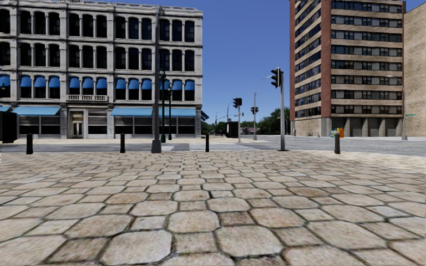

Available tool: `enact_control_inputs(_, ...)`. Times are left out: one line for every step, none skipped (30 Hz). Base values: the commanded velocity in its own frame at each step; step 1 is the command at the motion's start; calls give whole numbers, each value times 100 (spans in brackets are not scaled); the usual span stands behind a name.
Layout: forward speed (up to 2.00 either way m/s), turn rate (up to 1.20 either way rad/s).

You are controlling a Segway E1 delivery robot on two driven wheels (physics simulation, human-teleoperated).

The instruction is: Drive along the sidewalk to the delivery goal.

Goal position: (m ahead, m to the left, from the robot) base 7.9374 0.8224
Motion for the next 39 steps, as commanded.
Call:
enact_control_inputs(176,30)
enact_control_inputs(169,30)
enact_control_inputs(166,31)
enact_control_inputs(165,31)
enact_control_inputs(164,32)
enact_control_inputs(164,32)
enact_control_inputs(164,35)
enact_control_inputs(164,38)
enact_control_inputs(164,39)
enact_control_inputs(164,38)
enact_control_inputs(164,38)
enact_control_inputs(164,35)
enact_control_inputs(163,30)
enact_control_inputs(163,29)
enact_control_inputs(163,29)
enact_control_inputs(163,29)
enact_control_inputs(163,29)
enact_control_inputs(163,29)
enact_control_inputs(163,28)
enact_control_inputs(163,15)
enact_control_inputs(163,15)
enact_control_inputs(163,0)
enact_control_inputs(163,0)
enact_control_inputs(163,0)
enact_control_inputs(163,0)
enact_control_inputs(163,0)
enact_control_inputs(163,0)
enact_control_inputs(163,0)
enact_control_inputs(163,0)
enact_control_inputs(163,0)
enact_control_inputs(163,0)
enact_control_inputs(163,0)
enact_control_inputs(163,0)
enact_control_inputs(163,0)
enact_control_inputs(163,0)
enact_control_inputs(200,0)
enact_control_inputs(200,0)
enact_control_inputs(200,0)
enact_control_inputs(200,0)
